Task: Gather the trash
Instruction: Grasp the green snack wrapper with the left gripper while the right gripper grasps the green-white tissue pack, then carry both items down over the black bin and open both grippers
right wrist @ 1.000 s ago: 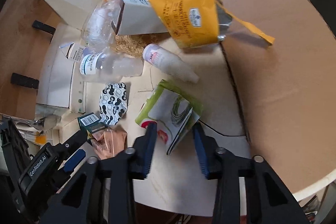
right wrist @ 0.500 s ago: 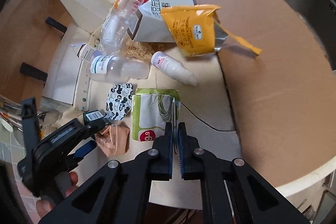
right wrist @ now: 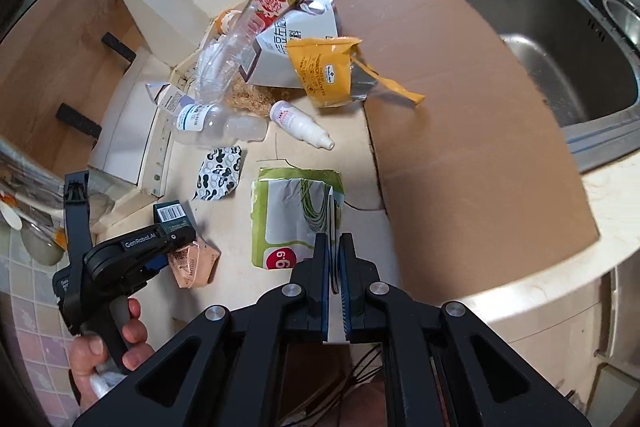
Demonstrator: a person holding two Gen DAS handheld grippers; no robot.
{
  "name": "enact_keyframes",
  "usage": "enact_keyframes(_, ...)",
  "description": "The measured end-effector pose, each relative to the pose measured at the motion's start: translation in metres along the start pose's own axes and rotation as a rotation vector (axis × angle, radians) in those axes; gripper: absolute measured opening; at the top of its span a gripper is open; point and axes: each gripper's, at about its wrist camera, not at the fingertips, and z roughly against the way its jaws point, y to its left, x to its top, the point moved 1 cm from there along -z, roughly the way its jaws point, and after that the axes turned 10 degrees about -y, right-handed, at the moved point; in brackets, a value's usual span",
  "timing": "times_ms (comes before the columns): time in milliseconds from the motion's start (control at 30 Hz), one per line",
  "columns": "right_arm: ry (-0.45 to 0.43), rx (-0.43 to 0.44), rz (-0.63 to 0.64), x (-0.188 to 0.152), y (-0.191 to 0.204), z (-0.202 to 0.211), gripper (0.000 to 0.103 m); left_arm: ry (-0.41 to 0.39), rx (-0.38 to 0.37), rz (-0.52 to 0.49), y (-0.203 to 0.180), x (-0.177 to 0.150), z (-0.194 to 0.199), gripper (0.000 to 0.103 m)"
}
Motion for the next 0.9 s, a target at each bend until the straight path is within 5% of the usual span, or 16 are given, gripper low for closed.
enact_keyframes(433,-0.042,-0.028,0.030,-0.028,-0.003,0.051,0.005,-0.030,-0.063,-0.126,-0.013,-0.021,0.042,0.030)
enact_keyframes(900,-0.049,0.015,0.098,-0.070,0.000,0.085,0.005,-0.072,-0.127,-0.190,-0.025,-0.086,0.110,0.030)
